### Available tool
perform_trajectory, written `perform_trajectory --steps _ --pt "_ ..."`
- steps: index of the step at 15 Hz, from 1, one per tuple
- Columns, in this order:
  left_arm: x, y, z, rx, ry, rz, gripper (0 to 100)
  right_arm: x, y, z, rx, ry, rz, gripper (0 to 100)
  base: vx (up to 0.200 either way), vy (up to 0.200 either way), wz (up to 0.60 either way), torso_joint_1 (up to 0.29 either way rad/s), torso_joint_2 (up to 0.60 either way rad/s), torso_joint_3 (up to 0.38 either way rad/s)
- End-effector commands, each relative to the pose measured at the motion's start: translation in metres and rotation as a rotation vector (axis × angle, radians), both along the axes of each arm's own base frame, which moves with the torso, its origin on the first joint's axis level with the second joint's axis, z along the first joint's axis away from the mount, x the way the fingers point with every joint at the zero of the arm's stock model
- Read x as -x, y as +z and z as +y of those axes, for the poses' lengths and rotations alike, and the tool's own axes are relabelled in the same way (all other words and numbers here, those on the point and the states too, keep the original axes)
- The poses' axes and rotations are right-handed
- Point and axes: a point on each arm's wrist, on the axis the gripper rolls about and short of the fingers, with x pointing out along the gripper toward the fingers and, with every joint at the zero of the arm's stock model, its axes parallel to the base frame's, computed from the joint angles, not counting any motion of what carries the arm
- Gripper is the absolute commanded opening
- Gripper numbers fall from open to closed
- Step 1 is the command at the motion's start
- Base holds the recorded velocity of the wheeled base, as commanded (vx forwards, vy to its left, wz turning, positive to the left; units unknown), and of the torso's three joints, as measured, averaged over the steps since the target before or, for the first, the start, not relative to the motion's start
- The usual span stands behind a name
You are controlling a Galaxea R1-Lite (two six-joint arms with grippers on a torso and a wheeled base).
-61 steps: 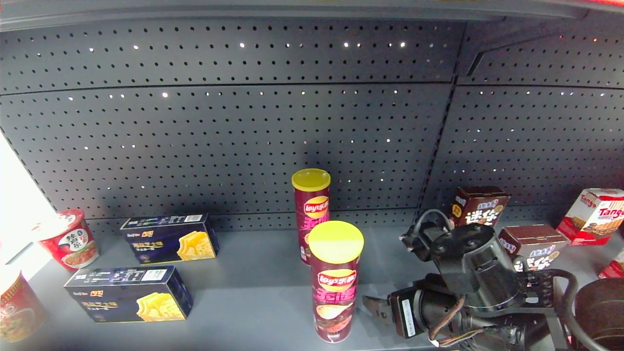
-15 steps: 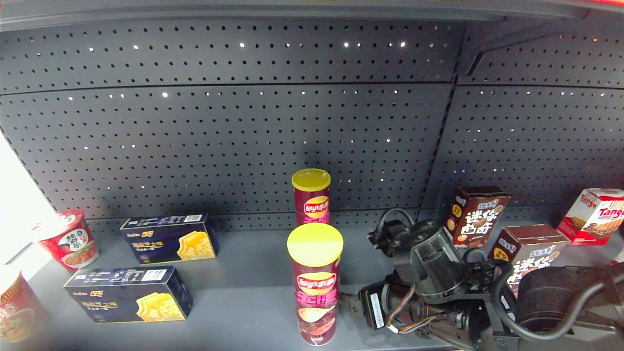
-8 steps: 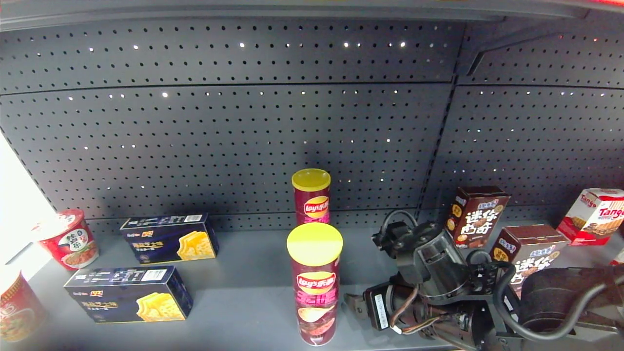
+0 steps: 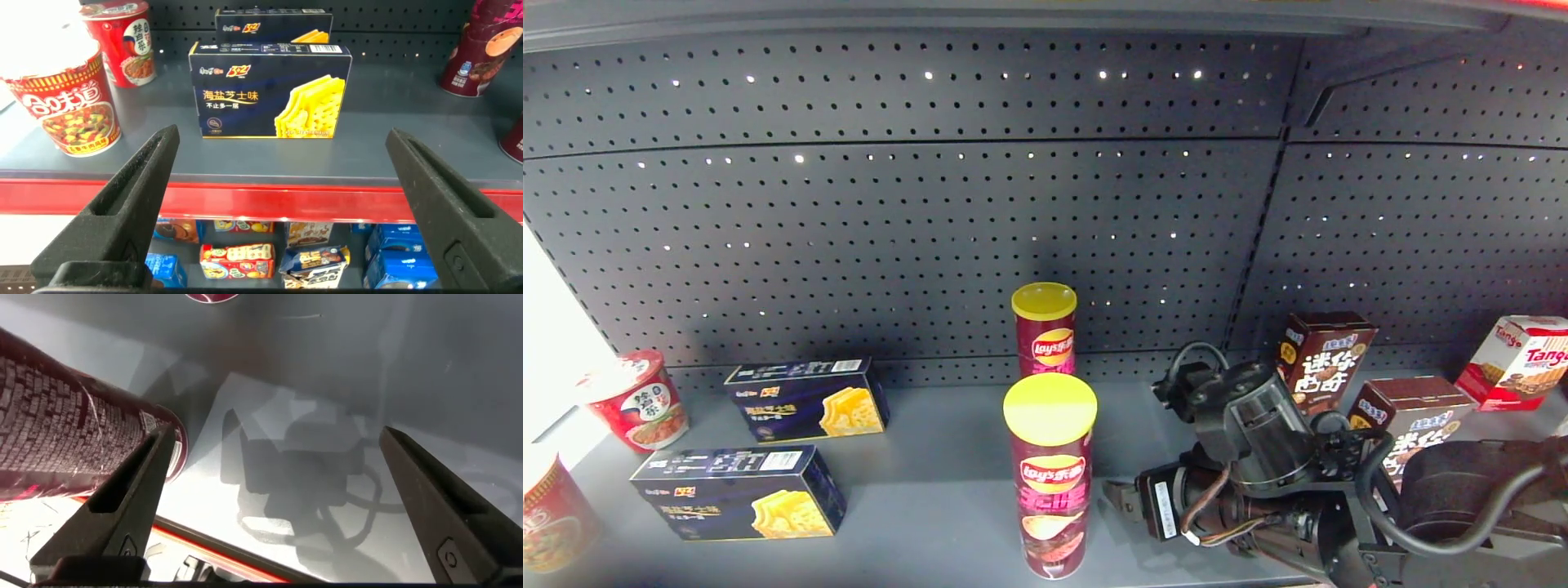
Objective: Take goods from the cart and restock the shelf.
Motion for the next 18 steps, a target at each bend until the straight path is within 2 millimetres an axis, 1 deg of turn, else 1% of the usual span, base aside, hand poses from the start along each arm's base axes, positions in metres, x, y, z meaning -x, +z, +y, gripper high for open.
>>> perform_trajectory --steps 1,9,18 --pt "0.000 0.000 0.000 0.000 0.001 0.000 100 -0.001 0.000 -0.001 -0.001 -0.001 0.000 100 0.000 0.000 0.00 0.000 0.00 0.000" --pt "0.000 0.000 0.000 0.000 0.001 -0.001 100 0.000 0.001 0.000 0.024 0.029 -0.015 100 0.000 0.000 0.00 0.000 0.00 0.000" --pt "0.000 0.000 0.000 0.000 0.001 0.000 100 0.001 0.005 0.010 0.019 0.066 -0.032 100 0.000 0.000 0.00 0.000 0.00 0.000"
